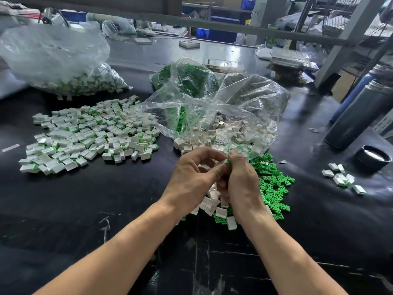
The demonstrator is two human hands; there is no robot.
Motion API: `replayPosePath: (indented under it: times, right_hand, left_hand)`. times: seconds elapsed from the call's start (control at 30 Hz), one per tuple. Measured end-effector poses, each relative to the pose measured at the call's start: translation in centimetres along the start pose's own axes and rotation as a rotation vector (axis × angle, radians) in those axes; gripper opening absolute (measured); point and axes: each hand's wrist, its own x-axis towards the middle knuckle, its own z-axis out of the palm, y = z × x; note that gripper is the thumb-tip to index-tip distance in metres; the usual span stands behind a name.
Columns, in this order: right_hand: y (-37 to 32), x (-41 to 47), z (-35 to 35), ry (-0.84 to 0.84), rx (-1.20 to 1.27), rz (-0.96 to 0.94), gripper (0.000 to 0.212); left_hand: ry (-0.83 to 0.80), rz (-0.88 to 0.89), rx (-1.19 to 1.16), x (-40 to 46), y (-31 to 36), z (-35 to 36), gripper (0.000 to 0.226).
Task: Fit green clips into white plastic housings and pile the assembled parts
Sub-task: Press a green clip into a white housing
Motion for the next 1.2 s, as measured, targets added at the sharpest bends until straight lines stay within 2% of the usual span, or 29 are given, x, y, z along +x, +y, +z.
replayPosePath:
  times: [0.1,0.4,0.73,1.2]
  right_hand:
    - [0.39,0.48,0.23,0.021,-0.046,-0.032,0.055]
    - [0.48,0.60,0.35,0.140,-0.263,-0.126,0.056]
    - [0.16,0.68,0.87,0.112,-0.195,-0.115,0.065]
    - [0.04,0.70,0.89,0.162,-0.251,-0.164,0.050]
  left_hand:
    - [0.007,0.002,0.023,0.12,-0.19,0.11,0.010]
    - [0.045,0.006,0.056,0.16,-0.56,0.18,0.007]
    - [0.067,-0.017,0.019,-0.01,-0.38,0.13,0.007]
    - [0.088,-0.026,0.037,-0.13,-0.16,0.32,0.006]
